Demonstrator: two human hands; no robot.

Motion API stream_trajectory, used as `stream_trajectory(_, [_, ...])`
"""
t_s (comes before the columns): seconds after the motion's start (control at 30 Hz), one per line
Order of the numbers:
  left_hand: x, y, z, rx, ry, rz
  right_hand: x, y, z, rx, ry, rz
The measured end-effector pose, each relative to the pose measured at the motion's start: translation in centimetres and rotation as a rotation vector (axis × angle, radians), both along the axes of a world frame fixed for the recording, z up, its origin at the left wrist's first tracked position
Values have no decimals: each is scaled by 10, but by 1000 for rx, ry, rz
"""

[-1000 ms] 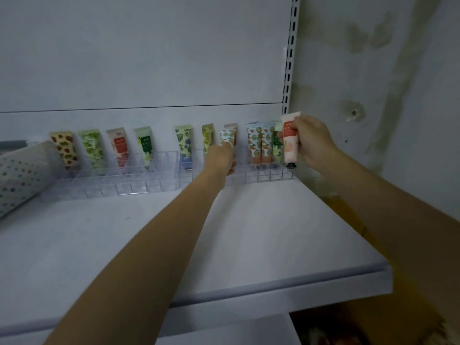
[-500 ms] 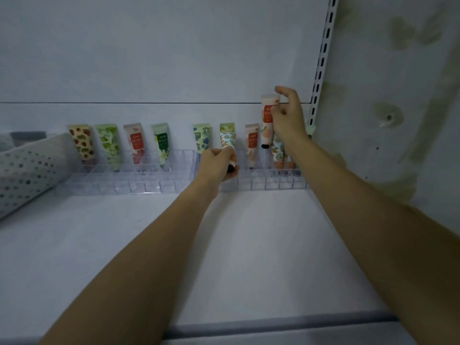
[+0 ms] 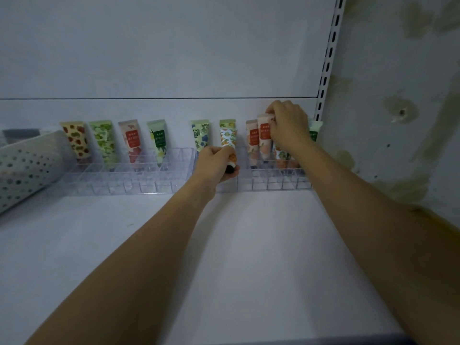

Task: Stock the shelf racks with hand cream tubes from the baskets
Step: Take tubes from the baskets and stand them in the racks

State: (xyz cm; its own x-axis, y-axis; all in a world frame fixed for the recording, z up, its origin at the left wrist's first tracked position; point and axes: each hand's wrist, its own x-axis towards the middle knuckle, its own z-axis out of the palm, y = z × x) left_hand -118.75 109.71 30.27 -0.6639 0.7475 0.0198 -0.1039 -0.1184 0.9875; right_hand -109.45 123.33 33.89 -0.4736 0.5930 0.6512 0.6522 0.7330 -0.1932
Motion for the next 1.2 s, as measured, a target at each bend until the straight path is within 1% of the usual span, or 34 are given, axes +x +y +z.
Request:
stream_trajectory(0.03, [1,0,0,1,3,-1,2,1,-3,29,7,-16])
stream_trajectory(0.13, [2,-2,1,8,12,-1,3,4,-9,33,60,-33])
stream_trajectory(0.23, [3,-5,2,9,40,-1,1,1,-11,59,56,-56])
stream_trajectory(0.33, [6,-7,3,33,72,-12,1,-6,-4,83,99,-14])
stream_trajectory(0.4, [9,-9,7,62,110,-13,5,-12,7,68,182,52])
stream_trajectory(0.43, [11,-10,10,82,128,-17,8,-16,14,17,250,98])
stream_trajectory(0.5, [15,-12,14,110,157,-35,18,-25,25,-201,380,216])
stream_trajectory(0.53, [18,-12,15,111,179,-48,23,-29,27,-341,398,265])
stream_trajectory(0.63, [25,-10,12,80,271,-90,36,-43,21,-767,318,332])
stream_trajectory(0.67, [27,-9,10,66,310,-100,38,-47,16,-879,330,368])
stream_trajectory(0.73, [30,-9,7,34,389,-119,40,-53,4,-994,440,454])
stream_trajectory(0.83, [32,-10,3,-13,482,-170,43,-53,-7,-1064,619,494])
stream_trajectory(0.9, [31,-11,0,-25,572,-187,46,-49,-7,-1067,718,487])
stream_trajectory(0.97, [28,-9,-5,-51,783,-130,51,-44,-6,-1003,844,435])
stream_trajectory(1.0, [26,-8,-7,-79,903,-75,54,-41,-6,-938,886,392])
stream_trajectory(1.03, [23,-8,-10,-105,999,-23,58,-38,-7,-863,901,341])
stream_trajectory(1.1, [17,-8,-16,-151,1132,29,65,-33,-12,-744,875,264])
stream_trajectory(1.2, [13,-9,-22,-323,1314,16,68,-31,-18,-685,838,241])
